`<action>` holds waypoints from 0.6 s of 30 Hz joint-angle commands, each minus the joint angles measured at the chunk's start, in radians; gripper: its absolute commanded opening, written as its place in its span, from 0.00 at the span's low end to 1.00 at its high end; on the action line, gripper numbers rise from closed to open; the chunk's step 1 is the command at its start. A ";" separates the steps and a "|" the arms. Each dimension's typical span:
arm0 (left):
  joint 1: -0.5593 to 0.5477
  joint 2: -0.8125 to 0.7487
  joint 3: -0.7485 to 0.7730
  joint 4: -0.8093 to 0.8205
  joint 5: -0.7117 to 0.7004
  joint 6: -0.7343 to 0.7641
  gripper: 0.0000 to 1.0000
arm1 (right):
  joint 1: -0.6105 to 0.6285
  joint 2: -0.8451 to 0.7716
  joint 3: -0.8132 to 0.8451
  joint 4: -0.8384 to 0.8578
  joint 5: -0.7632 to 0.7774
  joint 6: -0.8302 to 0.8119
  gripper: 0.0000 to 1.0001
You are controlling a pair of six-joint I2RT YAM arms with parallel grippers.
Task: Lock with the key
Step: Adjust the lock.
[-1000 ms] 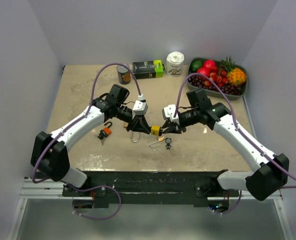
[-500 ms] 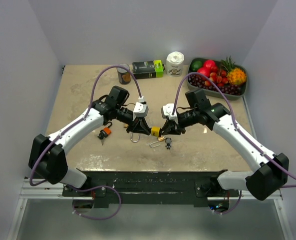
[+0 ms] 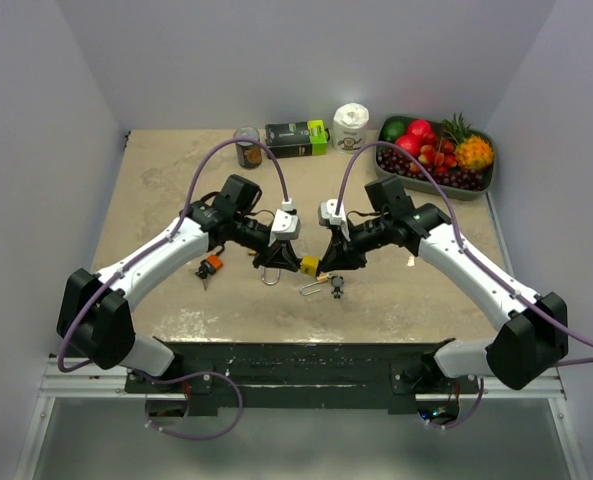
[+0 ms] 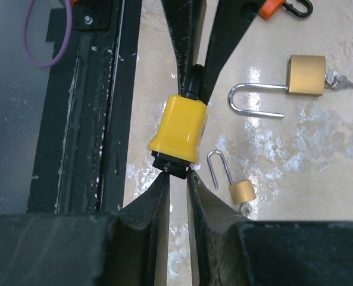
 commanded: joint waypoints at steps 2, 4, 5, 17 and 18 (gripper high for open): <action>-0.058 -0.003 0.014 0.104 0.129 0.042 0.00 | 0.019 -0.006 -0.013 0.466 -0.099 0.192 0.15; -0.058 -0.001 0.009 0.114 0.138 0.034 0.00 | 0.019 -0.009 -0.033 0.531 -0.091 0.250 0.13; -0.059 0.000 0.006 0.126 0.146 0.030 0.00 | 0.020 -0.015 -0.040 0.601 -0.082 0.272 0.13; -0.039 -0.006 -0.026 0.299 0.207 -0.114 0.00 | 0.019 -0.064 -0.172 0.876 -0.028 0.411 0.09; -0.038 -0.010 -0.034 0.321 0.209 -0.154 0.00 | 0.019 -0.072 -0.189 0.884 -0.027 0.410 0.09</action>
